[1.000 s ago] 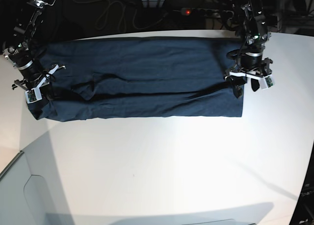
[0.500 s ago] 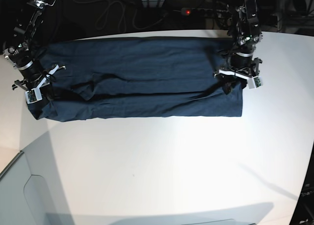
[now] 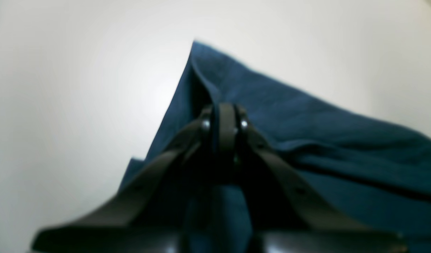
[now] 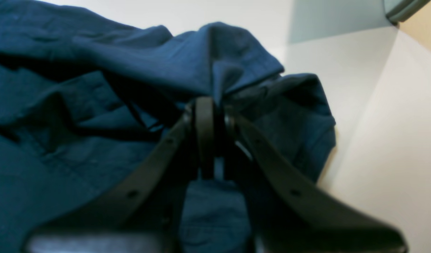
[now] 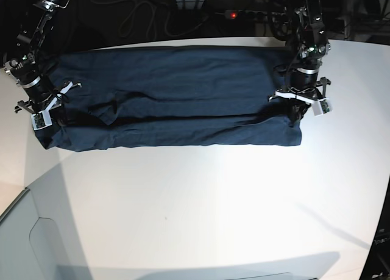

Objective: Fold the T-shirt properly
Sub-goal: 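Grasp the strip end with the left gripper and pull it taut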

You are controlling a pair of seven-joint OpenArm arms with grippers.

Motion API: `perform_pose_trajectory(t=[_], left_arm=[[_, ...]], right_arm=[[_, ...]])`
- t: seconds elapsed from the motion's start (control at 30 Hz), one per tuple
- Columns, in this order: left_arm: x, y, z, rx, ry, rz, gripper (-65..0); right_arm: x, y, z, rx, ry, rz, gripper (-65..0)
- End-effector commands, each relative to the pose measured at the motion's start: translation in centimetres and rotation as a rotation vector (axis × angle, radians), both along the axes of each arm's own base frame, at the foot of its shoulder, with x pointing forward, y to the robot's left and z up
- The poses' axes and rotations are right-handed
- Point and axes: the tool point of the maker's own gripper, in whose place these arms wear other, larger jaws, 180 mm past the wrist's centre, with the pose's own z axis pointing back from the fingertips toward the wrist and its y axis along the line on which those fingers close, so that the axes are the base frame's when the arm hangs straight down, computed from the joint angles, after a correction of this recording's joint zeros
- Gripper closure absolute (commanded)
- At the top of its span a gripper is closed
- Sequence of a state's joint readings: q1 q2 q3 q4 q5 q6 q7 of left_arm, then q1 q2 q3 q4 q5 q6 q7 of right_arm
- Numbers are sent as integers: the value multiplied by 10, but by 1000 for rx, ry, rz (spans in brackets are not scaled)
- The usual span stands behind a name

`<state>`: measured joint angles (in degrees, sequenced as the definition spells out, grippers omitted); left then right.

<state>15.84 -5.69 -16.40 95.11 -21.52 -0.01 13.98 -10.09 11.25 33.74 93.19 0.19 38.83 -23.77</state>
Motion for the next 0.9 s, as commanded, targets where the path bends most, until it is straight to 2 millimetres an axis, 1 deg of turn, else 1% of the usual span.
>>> perform_pose_trajectory(t=[0.0, 0.1, 0.17, 0.3, 0.43, 0.5, 0.63, 0.77, 0.87], left_arm=[[5, 3, 16, 17, -51, -1, 0], [2, 2, 21, 23, -60, -6, 0], [1, 9, 29, 41, -74, 2, 0], [0, 17, 40, 60, -96, 17, 0], [-3, 19, 40, 67, -92, 18, 0], [-3, 19, 40, 67, -92, 18, 0], [-5, 19, 35, 63, -80, 21, 0], [-11, 18, 30, 61, -59, 17, 0], [-11, 18, 29, 61, -58, 17, 0]], right_arm=[[6, 1, 15, -6, -52, 30, 0], [4, 0, 15, -7, -50, 27, 0], [3, -1, 14, -7, -47, 25, 0], [-6, -1, 8, -7, -23, 27, 0], [-15, 1, 10, -26, -19, 39, 0], [-19, 6, 15, -36, -25, 51, 0], [-27, 9, 18, -52, -22, 64, 0], [-37, 7, 12, -57, 7, 66, 0], [-42, 7, 7, -53, 24, 64, 0]])
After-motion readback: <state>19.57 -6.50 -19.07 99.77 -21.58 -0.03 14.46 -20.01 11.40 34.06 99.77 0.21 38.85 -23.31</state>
